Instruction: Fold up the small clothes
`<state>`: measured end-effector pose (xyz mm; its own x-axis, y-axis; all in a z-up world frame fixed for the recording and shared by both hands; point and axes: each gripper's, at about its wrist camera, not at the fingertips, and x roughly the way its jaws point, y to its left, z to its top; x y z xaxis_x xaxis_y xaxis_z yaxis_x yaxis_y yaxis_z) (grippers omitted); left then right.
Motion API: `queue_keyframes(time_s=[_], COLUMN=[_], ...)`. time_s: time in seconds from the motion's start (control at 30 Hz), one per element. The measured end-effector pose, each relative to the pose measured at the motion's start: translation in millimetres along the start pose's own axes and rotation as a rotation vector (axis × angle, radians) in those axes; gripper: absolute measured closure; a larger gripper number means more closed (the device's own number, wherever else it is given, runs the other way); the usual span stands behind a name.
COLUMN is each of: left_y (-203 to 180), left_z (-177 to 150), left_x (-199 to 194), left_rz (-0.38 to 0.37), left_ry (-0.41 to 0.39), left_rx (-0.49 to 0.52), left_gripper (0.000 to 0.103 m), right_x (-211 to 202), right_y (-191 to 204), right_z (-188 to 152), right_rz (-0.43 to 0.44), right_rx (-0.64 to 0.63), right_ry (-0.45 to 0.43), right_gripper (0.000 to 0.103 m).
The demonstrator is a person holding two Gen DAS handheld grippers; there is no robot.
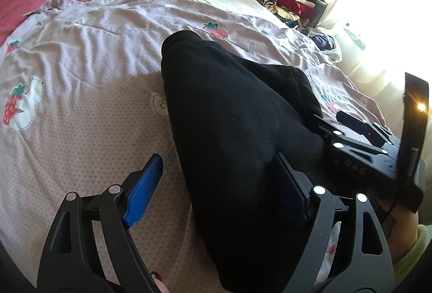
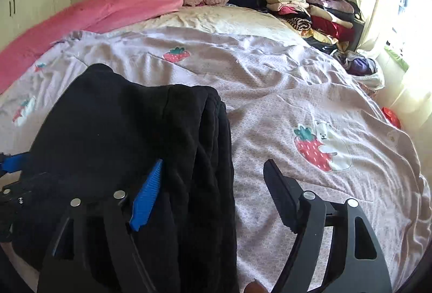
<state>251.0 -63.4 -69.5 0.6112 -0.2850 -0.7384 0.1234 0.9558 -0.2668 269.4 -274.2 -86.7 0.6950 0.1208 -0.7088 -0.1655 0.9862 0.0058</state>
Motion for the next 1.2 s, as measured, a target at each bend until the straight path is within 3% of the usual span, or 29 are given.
queue_keyframes(time_s=[0.1, 0.3, 0.57, 0.73, 1.2], left_y=[-0.2, 0.1, -6.2, -10.3, -1.9], left_z=[-1.6, -4.3, -15.3, -26.2, -60.0], left_x=[-2.9, -13.9, -47.8, -72.0, -133.0], left_rz=[0.006, 0.01, -0.006, 0.024, 0.054], left_ry=[-0.001, -0.005, -0.038, -0.072, -0.145], left_rx=[-0.001, -0.007, 0.03, 0.065, 0.107], left_gripper=[0.028, 0.027, 0.015, 0.009, 0.009], right_x=[-12.9, -50.7, -103.8, -134.2, -194.9], right_y=[-0.4, -10.5, -18.7, -11.8, 31.6], right_z=[-3.1, -6.5, -31.4, -42.5, -73.9], right_rz=[-0.038, -0.112, 0.012, 0.116, 0.133], right_rx=[-0.006, 0.021, 0.116, 0.149, 0.054], right_ry=[-0.034, -0.128, -0.22, -0.275, -0.363], right_gripper=[0.018, 0.005, 0.005, 0.005, 0.005])
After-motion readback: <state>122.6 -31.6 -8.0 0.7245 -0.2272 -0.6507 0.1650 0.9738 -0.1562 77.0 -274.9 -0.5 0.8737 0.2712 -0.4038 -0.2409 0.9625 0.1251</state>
